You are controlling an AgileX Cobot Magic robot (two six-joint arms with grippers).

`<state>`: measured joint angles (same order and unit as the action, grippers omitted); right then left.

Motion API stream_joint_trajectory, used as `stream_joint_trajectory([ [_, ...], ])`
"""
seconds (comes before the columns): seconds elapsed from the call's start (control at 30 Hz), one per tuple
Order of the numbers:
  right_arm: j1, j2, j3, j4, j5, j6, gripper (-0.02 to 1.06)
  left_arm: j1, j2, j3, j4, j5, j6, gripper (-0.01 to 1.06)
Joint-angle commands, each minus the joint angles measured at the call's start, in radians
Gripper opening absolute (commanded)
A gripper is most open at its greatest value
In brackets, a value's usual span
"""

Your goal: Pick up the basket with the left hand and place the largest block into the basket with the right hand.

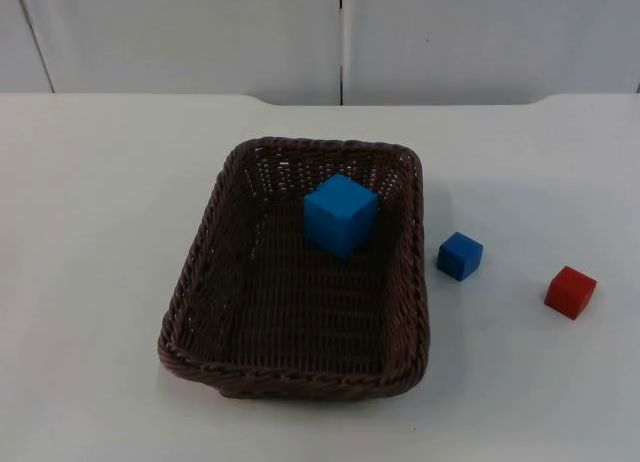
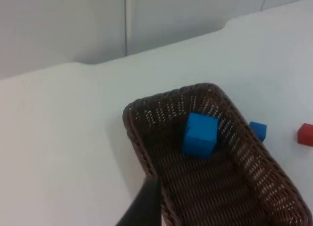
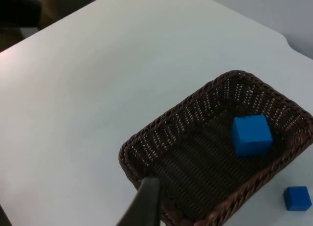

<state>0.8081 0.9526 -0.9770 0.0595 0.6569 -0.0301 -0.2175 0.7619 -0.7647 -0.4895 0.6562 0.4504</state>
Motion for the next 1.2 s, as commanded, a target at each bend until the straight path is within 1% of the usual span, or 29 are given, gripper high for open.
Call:
stream_joint_trajectory([
  [0.0,0.004,-0.053,0.044,0.002,-0.052,-0.007,0.85,-0.004,-0.054,0.003,0.013,0.025,-0.007,0.90],
  [0.03,0.004,-0.053,0.044,0.002,-0.052,-0.007,0.85,-0.004,-0.054,0.003,0.013,0.025,-0.007,0.90],
  [0.1,0.004,-0.105,0.091,0.005,-0.086,-0.007,0.85,-0.004,-0.103,0.003,0.016,0.048,-0.011,0.90],
  [0.17,0.004,-0.167,0.143,0.000,-0.098,-0.007,0.85,-0.004,-0.142,0.003,0.016,0.072,-0.011,0.90],
  [0.23,0.004,-0.203,0.163,-0.006,-0.098,-0.007,0.85,-0.004,-0.164,0.003,0.021,0.078,-0.011,0.90],
  [0.4,0.004,-0.373,0.279,-0.006,-0.096,-0.007,0.85,-0.004,-0.264,0.003,0.037,0.123,-0.015,0.90],
  [0.47,0.004,-0.410,0.302,-0.006,-0.094,-0.007,0.85,-0.004,-0.281,0.003,0.041,0.134,-0.019,0.90],
  [0.57,0.004,-0.511,0.362,-0.006,-0.077,-0.007,0.85,-0.004,-0.344,0.003,0.048,0.180,-0.063,0.90],
  [0.6,0.004,-0.511,0.362,-0.006,-0.077,-0.007,0.85,-0.004,-0.344,0.003,0.048,0.180,-0.063,0.90],
  [0.67,0.004,-0.580,0.395,-0.006,-0.058,-0.007,0.85,-0.004,-0.391,0.003,0.065,0.207,-0.075,0.90],
  [0.73,0.004,-0.639,0.422,-0.006,-0.027,-0.007,0.85,-0.004,-0.434,0.003,0.106,0.215,-0.119,0.90],
  [0.77,0.004,-0.639,0.422,-0.006,-0.027,-0.007,0.85,-0.004,-0.434,0.003,0.106,0.215,-0.119,0.90],
  [0.9,0.004,-0.747,0.429,-0.006,0.070,-0.007,0.85,-0.003,-0.533,0.003,0.224,0.248,-0.205,0.90],
  [0.93,0.004,-0.747,0.429,-0.006,0.070,-0.007,0.85,-0.003,-0.533,0.003,0.224,0.248,-0.205,0.90],
  [1.0,0.004,-0.805,0.429,-0.006,0.117,-0.007,0.85,-0.003,-0.585,0.003,0.274,0.272,-0.251,0.90],
  [1.1,0.004,-0.854,0.429,-0.006,0.172,-0.005,0.85,-0.003,-0.629,0.003,0.305,0.319,-0.251,0.90],
  [1.13,0.004,-0.854,0.429,-0.006,0.172,-0.005,0.85,-0.003,-0.629,0.003,0.305,0.319,-0.251,0.90],
  [1.17,0.004,-0.880,0.429,-0.006,0.206,0.000,0.85,-0.003,-0.649,0.003,0.313,0.350,-0.251,0.90],
])
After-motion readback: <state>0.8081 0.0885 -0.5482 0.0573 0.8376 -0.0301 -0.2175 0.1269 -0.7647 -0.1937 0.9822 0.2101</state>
